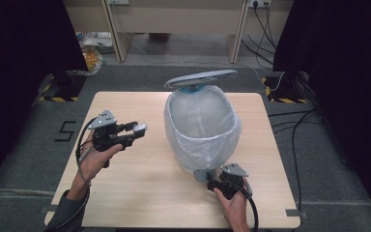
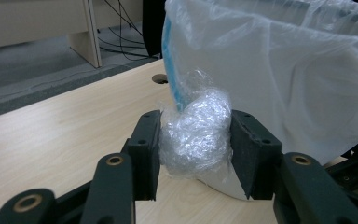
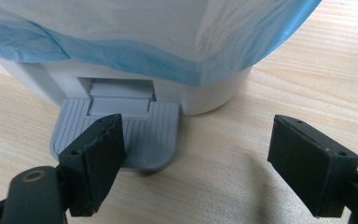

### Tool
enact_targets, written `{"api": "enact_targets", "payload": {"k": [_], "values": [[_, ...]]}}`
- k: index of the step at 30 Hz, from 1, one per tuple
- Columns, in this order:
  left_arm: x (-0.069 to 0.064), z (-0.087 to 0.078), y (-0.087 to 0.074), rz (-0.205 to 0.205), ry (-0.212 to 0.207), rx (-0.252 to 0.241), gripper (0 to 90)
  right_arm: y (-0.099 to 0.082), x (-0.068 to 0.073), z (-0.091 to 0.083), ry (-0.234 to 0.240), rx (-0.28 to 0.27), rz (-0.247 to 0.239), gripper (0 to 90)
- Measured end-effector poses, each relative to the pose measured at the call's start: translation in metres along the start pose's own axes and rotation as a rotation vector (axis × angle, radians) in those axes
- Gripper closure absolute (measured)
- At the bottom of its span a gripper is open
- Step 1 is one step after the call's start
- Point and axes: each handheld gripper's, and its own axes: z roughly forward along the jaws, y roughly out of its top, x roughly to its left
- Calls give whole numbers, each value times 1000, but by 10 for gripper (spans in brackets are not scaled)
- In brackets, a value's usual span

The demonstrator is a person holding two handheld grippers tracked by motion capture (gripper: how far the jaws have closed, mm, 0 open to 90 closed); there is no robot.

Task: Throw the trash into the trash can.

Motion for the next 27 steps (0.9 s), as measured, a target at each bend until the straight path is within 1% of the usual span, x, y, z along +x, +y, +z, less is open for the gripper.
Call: {"api": "enact_targets", "payload": {"k": [2, 5, 10, 12, 15, 17, 21, 27], "values": [[-1, -1, 5, 6, -8, -3, 553, 0, 0, 0, -1, -1, -1, 188], [-4, -3, 13, 4, -35, -14, 554, 0, 1, 0, -3, -2, -1, 188], [-8, -5, 24, 20, -42, -30, 554, 0, 0, 0, 0, -1, -1, 188], [-9, -6, 30, 29, -39, -36, 554, 0, 0, 0, 0, -1, -2, 188], [-11, -6, 37, 35, -54, -37, 554, 0, 0, 0, 0, -1, -2, 188], [-14, -5, 41, 49, -56, -32, 554, 0, 0, 0, 0, -1, -1, 188], [-16, -6, 51, 52, -67, -51, 554, 0, 0, 0, 1, -1, -2, 188], [-25, -4, 64, 65, -102, -57, 554, 0, 0, 0, 2, 0, 0, 188]]}}
